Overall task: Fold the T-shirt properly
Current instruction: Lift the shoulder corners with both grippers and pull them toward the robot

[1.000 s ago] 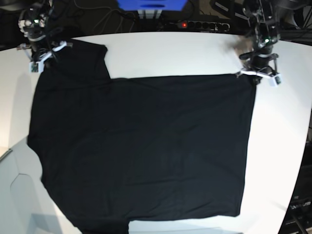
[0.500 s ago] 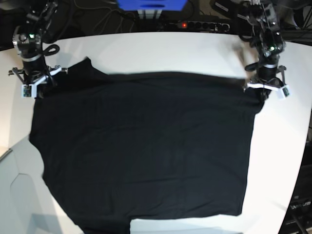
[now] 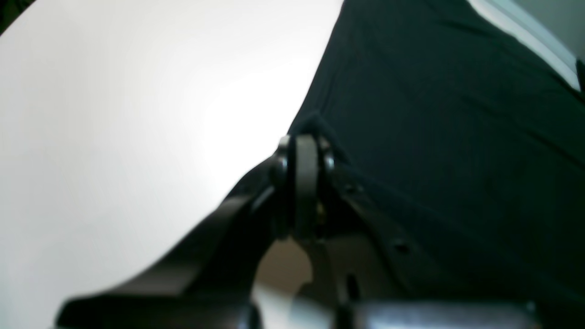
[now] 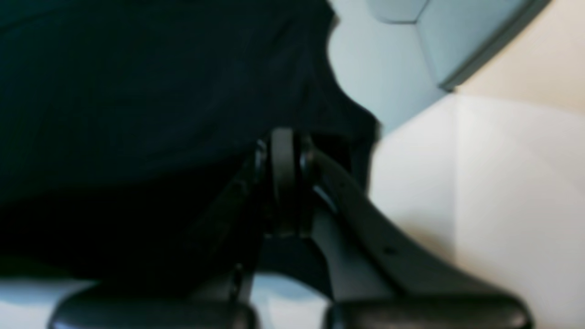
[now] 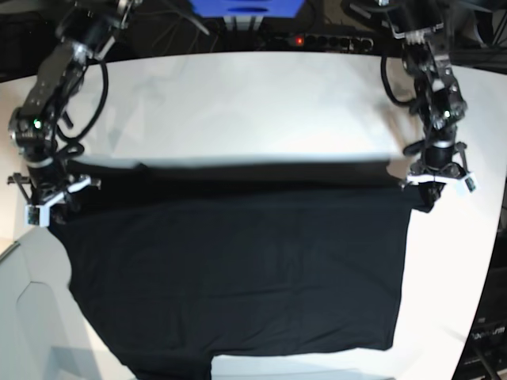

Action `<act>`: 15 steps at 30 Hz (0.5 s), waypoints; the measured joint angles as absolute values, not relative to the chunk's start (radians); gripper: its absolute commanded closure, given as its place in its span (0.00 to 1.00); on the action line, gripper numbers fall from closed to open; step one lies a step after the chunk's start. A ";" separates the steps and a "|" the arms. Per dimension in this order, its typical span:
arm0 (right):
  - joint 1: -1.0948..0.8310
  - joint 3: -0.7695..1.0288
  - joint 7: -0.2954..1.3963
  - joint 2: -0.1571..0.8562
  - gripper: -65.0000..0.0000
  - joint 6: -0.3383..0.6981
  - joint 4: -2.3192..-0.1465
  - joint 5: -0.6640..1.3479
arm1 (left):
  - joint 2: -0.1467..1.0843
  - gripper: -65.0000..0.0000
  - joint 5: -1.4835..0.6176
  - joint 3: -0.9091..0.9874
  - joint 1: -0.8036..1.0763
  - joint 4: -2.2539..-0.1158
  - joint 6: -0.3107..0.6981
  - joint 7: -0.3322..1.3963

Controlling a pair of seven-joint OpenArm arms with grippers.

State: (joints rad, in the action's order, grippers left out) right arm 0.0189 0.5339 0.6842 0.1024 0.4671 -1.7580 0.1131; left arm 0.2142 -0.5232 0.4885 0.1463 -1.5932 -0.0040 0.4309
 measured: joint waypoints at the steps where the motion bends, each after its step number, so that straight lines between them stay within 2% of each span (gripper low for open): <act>1: 0.044 0.535 0.688 0.105 1.00 0.467 -1.730 0.107 | 0.216 1.00 -0.523 0.488 0.129 -1.577 -0.002 0.431; 7: 0.189 0.499 0.682 0.149 1.00 0.467 -1.538 0.104 | 0.216 1.00 -0.522 0.488 0.017 -1.499 -0.006 0.517; 15: 0.339 0.430 0.630 0.171 1.00 0.467 -1.352 0.108 | 0.219 1.00 -0.517 0.452 -0.071 -1.412 -0.011 0.521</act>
